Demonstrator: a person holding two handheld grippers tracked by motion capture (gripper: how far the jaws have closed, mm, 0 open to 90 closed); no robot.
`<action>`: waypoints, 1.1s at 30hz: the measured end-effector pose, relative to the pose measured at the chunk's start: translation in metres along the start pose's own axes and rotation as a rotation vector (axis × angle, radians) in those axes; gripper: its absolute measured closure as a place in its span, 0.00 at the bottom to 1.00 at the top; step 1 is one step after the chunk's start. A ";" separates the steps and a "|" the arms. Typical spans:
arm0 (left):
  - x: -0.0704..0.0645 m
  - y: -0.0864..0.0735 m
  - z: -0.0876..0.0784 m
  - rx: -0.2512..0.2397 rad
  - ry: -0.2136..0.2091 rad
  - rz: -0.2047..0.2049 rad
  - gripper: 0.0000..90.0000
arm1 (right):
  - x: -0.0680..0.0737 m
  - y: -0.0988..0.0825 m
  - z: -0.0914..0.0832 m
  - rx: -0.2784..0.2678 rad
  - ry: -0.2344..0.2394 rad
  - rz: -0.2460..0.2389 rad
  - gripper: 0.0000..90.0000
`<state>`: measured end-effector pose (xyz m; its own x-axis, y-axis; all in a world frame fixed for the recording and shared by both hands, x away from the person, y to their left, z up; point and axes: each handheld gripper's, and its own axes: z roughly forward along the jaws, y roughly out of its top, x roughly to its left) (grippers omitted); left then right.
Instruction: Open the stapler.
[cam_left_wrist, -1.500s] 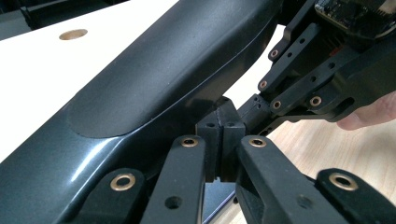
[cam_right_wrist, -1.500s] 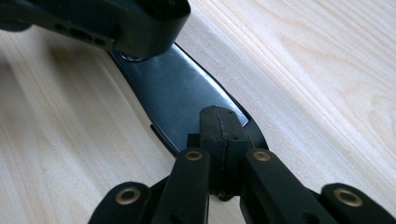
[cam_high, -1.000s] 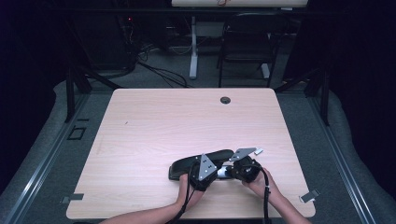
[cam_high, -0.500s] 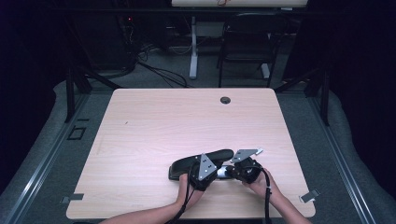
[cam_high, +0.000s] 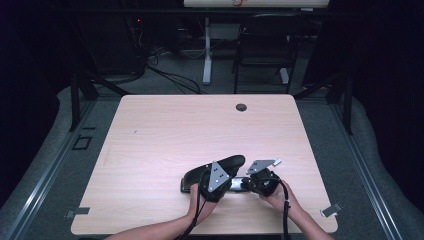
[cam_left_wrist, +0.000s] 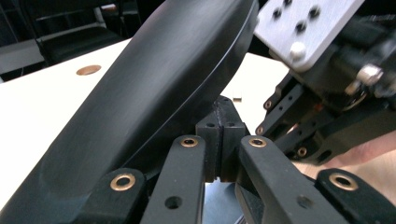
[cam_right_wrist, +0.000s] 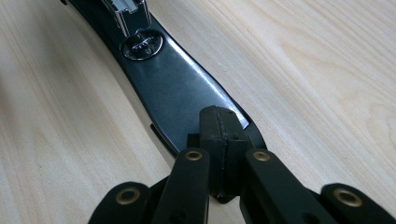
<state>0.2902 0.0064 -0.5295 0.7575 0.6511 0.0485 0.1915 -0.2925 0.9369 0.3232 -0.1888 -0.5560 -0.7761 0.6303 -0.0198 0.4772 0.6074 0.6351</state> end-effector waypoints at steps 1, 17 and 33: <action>0.000 0.002 -0.001 -0.010 0.000 -0.003 1.00 | -0.001 0.001 -0.001 0.018 -0.002 -0.013 1.00; 0.008 0.012 -0.014 -0.038 0.010 0.005 1.00 | -0.002 0.001 -0.002 0.025 -0.002 -0.009 1.00; 0.017 0.018 -0.025 -0.055 0.031 -0.026 1.00 | 0.000 0.002 -0.001 0.026 -0.012 -0.013 1.00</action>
<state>0.2907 0.0295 -0.5027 0.7328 0.6795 0.0341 0.1755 -0.2372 0.9555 0.3236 -0.1883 -0.5539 -0.7772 0.6281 -0.0370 0.4781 0.6278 0.6142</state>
